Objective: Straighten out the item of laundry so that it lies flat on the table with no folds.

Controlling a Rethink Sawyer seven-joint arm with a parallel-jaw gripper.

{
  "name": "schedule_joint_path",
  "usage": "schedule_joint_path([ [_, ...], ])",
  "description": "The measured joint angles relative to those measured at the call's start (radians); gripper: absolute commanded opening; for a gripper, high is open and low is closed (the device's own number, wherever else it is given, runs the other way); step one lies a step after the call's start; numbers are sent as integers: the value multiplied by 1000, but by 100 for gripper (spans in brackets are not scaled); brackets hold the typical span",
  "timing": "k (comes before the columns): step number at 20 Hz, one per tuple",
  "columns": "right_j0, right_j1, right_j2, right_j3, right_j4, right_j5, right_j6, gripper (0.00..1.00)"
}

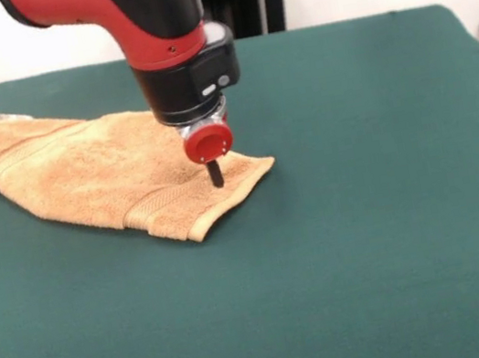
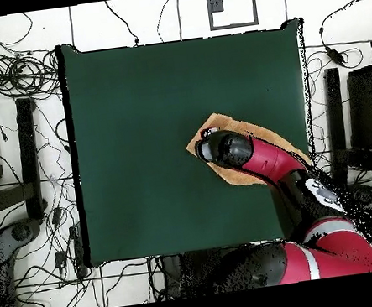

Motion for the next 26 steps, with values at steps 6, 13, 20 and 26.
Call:
schedule_joint_path([
  [6, 40, -41, -20, 17, -1, 6, 0, 0],
  [13, 124, -156, -38, 42, -1, 116, 0, 0],
  [20, 180, -256, -66, 42, -1, 283, 0, 0],
  [26, 183, -264, -83, 42, -3, 272, 0, 100],
])
